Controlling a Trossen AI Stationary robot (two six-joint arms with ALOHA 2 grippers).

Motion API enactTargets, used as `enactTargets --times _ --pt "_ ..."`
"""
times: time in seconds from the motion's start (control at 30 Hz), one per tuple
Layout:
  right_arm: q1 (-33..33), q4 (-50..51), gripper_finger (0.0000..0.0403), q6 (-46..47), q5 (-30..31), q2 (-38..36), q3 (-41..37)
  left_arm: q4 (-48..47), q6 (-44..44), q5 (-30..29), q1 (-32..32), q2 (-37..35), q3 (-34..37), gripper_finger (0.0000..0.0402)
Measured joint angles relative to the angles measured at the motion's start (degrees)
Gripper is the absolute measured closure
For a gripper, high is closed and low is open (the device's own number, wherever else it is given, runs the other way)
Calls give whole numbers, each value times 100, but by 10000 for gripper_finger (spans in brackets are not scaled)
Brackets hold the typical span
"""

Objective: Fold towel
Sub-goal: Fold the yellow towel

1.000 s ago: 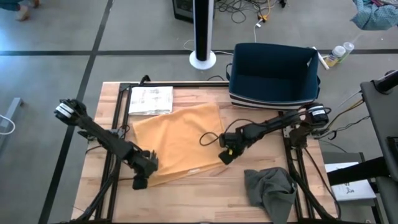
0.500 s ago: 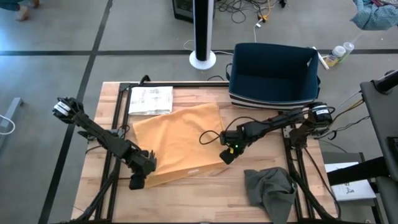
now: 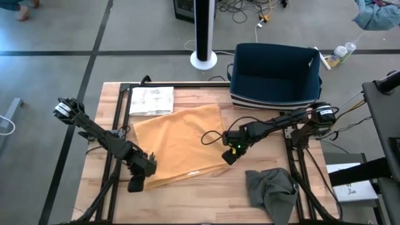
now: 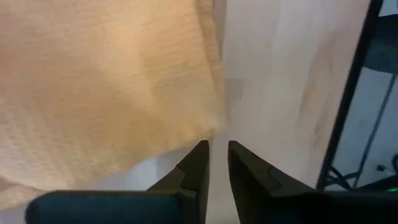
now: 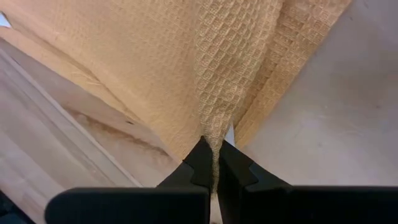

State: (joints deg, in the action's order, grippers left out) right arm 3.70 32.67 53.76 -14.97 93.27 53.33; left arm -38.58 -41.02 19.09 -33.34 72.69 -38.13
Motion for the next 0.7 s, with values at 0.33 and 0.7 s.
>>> enactTargets --times 0.33,0.7 --pt "15 51 333 -195 -15 -282 294 -552 -461 -706 27 -1155 1 318" --pt "62 608 194 -250 76 -332 329 853 -1167 -1408 17 -1016 881 325"
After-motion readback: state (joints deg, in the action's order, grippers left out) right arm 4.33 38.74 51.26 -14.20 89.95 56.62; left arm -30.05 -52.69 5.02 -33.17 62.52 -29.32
